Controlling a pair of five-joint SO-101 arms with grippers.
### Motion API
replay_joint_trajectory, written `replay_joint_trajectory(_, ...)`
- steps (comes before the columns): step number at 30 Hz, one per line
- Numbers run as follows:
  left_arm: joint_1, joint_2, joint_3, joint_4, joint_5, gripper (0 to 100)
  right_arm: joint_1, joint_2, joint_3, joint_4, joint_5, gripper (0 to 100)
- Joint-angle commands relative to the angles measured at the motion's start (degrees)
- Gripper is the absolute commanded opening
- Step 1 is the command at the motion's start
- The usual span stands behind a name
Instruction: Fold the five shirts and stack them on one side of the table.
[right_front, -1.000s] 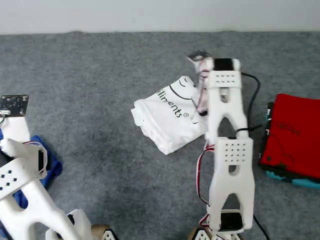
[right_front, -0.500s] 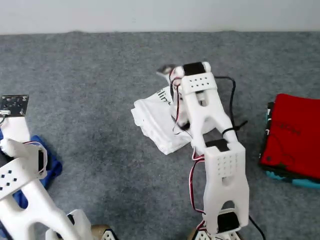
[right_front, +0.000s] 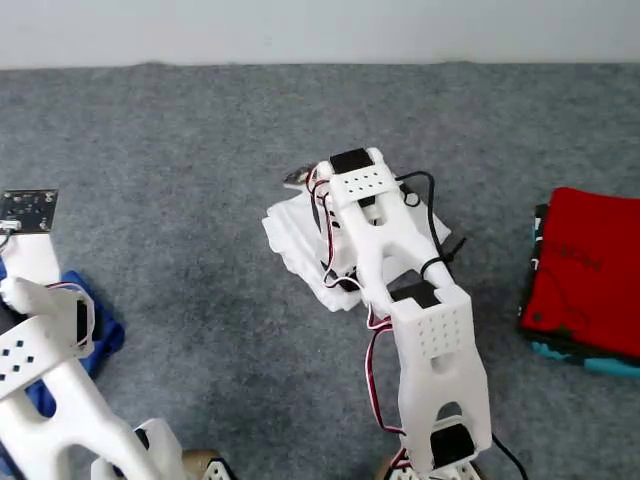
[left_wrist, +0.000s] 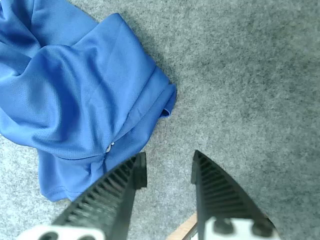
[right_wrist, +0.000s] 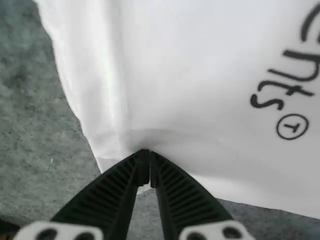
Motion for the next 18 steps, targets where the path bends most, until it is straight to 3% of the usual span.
replay_joint_trajectory(1,0.09,-0.97,0.04,0.0,-0.44,16,-1.98,-2.07,-0.09,2.51,-0.18,0.9)
replay_joint_trajectory(6,0.09,-0.97,0.04,-0.09,-0.44,16,-5.23,-2.86,-0.09,2.07,-0.18,0.9)
replay_joint_trajectory(18,0.09,-1.32,0.04,0.26,-0.44,16,-2.59,-10.33,-8.0,2.77,-0.53,0.9)
